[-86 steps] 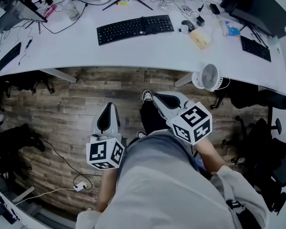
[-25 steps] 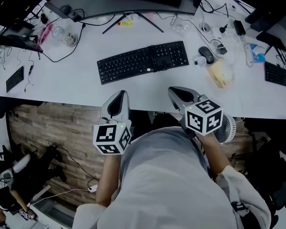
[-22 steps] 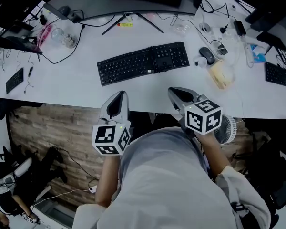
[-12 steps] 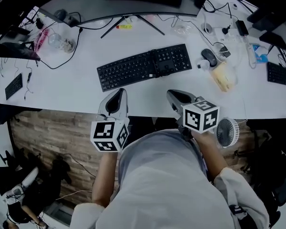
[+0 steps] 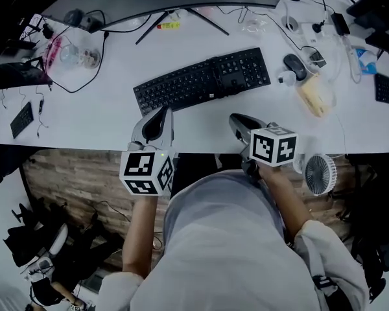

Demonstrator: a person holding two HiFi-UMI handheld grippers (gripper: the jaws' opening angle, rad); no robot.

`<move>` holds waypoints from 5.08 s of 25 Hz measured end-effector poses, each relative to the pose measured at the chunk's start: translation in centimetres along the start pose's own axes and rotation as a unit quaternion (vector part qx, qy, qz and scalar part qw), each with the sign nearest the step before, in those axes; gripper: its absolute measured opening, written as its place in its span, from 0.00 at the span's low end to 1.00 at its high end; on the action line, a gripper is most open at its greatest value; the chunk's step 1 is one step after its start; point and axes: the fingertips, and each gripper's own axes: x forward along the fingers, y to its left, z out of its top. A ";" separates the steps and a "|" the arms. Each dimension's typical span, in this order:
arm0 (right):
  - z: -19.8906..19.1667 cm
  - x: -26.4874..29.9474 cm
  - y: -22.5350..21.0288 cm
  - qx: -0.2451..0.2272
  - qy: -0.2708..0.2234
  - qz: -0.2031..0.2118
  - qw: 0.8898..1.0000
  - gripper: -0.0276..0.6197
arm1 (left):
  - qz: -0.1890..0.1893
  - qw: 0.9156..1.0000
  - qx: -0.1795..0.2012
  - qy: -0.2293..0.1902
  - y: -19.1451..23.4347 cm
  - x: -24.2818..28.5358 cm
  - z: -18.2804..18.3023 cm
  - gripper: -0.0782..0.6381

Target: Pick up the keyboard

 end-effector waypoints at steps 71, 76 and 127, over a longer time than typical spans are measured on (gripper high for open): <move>-0.5 10.0 -2.9 0.297 -0.116 0.027 0.947 0.04 | -0.246 0.909 0.189 0.279 -1.1 20.9 -4.4 0.11; -0.3 10.1 -2.8 0.306 -0.119 0.030 0.944 0.04 | -0.287 0.887 0.193 0.306 -2.1 20.8 -5.6 0.11; -0.1 10.1 -3.7 0.343 -0.120 0.027 0.931 0.04 | -0.361 0.834 0.099 0.405 -1.5 19.9 -5.6 0.11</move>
